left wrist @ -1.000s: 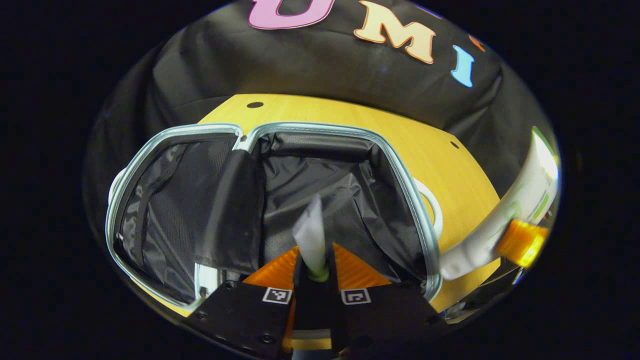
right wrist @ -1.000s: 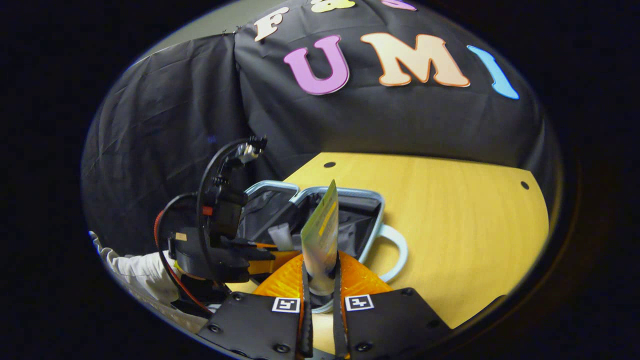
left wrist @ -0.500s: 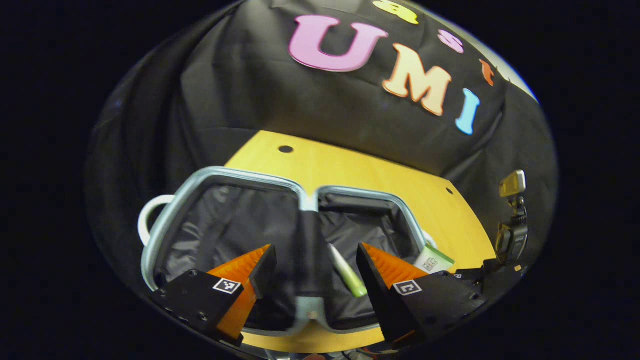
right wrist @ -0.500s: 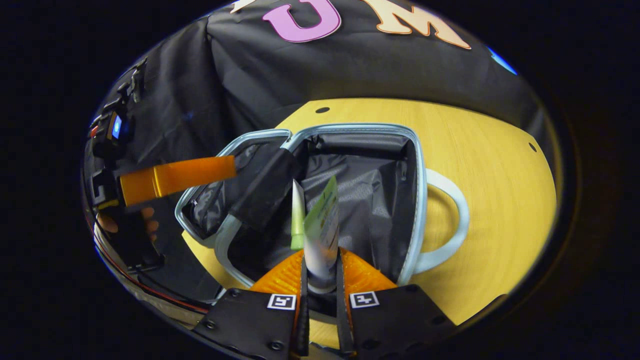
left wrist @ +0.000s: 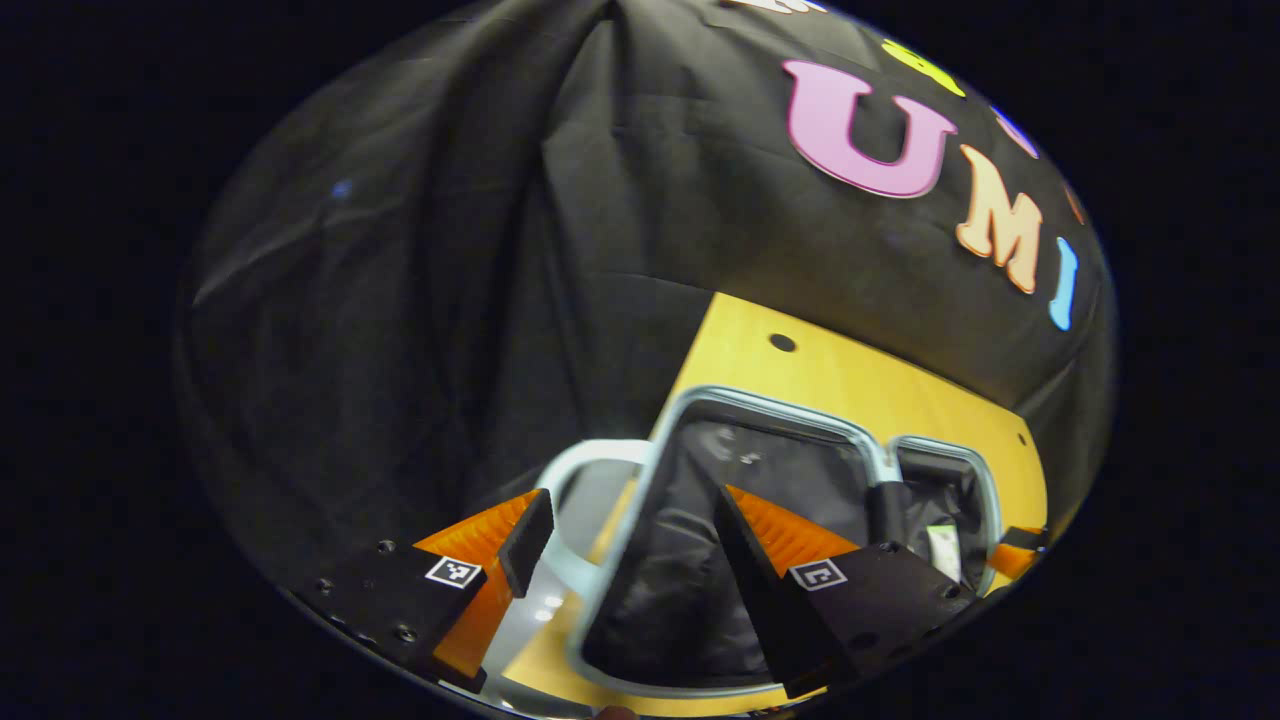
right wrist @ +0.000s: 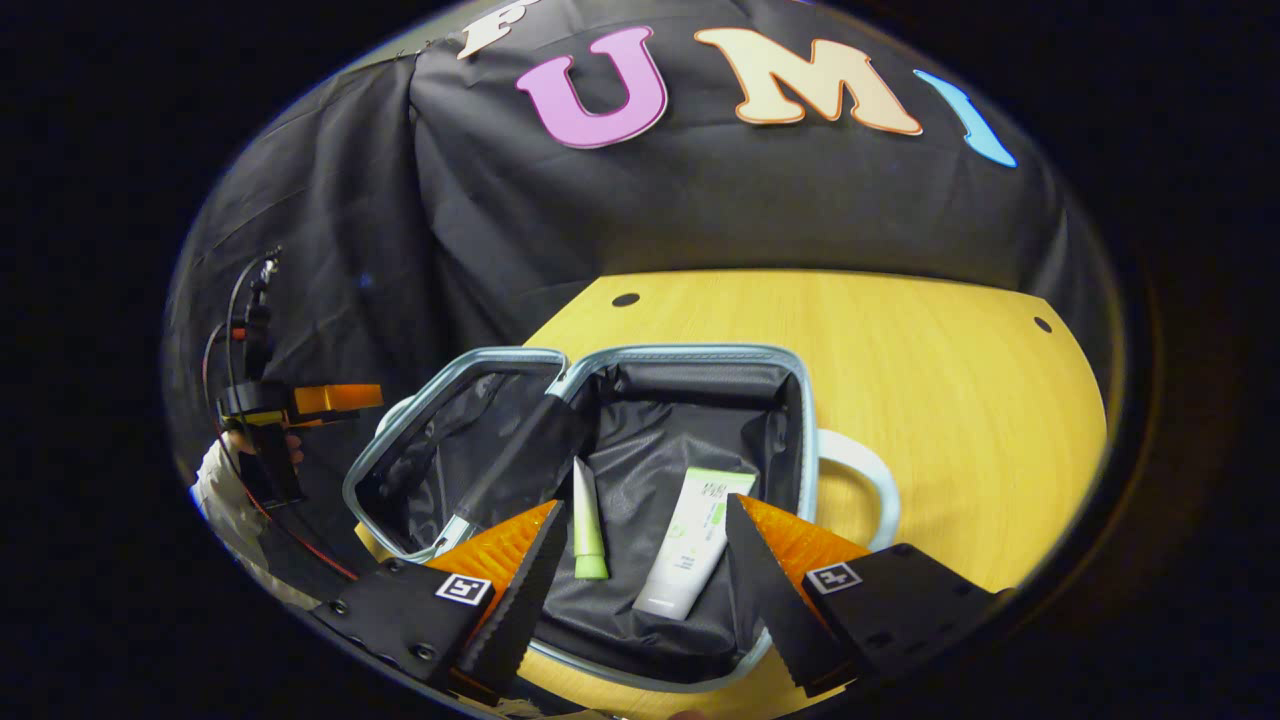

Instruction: First open the suitcase, pack the skin care products into it, and then close the suitcase.

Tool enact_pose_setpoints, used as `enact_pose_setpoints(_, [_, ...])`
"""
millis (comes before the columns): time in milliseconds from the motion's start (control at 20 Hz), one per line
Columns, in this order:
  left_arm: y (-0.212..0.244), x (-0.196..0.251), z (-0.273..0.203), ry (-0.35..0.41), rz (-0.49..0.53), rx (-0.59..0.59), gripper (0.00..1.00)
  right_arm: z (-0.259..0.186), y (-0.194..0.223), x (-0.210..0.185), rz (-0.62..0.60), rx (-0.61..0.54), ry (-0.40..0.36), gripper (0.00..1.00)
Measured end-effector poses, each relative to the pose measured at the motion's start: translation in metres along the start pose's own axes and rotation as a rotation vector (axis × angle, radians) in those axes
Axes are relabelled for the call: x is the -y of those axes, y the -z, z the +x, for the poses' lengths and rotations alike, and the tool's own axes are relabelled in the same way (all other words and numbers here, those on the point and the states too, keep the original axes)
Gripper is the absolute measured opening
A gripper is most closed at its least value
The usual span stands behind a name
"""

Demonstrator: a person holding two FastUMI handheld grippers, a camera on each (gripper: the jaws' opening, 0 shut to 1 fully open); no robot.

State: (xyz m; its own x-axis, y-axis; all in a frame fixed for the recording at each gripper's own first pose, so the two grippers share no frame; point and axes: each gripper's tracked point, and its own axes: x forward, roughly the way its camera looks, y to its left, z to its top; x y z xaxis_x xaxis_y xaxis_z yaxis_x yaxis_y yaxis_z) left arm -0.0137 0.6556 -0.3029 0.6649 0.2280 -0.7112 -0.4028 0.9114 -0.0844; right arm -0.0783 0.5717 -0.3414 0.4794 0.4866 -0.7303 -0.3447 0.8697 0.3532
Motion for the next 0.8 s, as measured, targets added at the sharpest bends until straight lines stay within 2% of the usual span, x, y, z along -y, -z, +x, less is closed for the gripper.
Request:
enact_pose_setpoints(200, [0.012,-0.041,0.035,-0.047,-0.006,-0.075,0.95,-0.025,-0.028,0.034,-0.016,0.087,0.097,0.98])
enact_pose_setpoints(350, [0.042,-0.046,0.063,-0.006,-0.003,-0.195,0.93,-0.047,-0.042,0.059,-0.011,0.135,0.165,0.98])
enact_pose_setpoints(450, [0.053,-0.052,0.070,0.022,0.002,-0.264,0.83,-0.060,-0.046,0.074,-0.008,0.156,0.208,0.98])
enact_pose_setpoints(500, [0.057,-0.053,0.075,0.028,0.012,-0.282,0.75,-0.066,-0.047,0.082,-0.004,0.163,0.228,0.98])
enact_pose_setpoints(650, [0.066,-0.026,0.082,0.123,-0.021,-0.315,0.40,-0.083,-0.048,0.097,0.016,0.190,0.272,0.98])
enact_pose_setpoints(750, [0.061,-0.025,0.076,0.114,-0.064,-0.341,0.16,-0.094,-0.048,0.103,0.016,0.218,0.288,0.98])
enact_pose_setpoints(800, [0.053,-0.019,0.074,0.118,-0.108,-0.324,0.10,-0.097,-0.047,0.106,0.013,0.227,0.293,0.98])
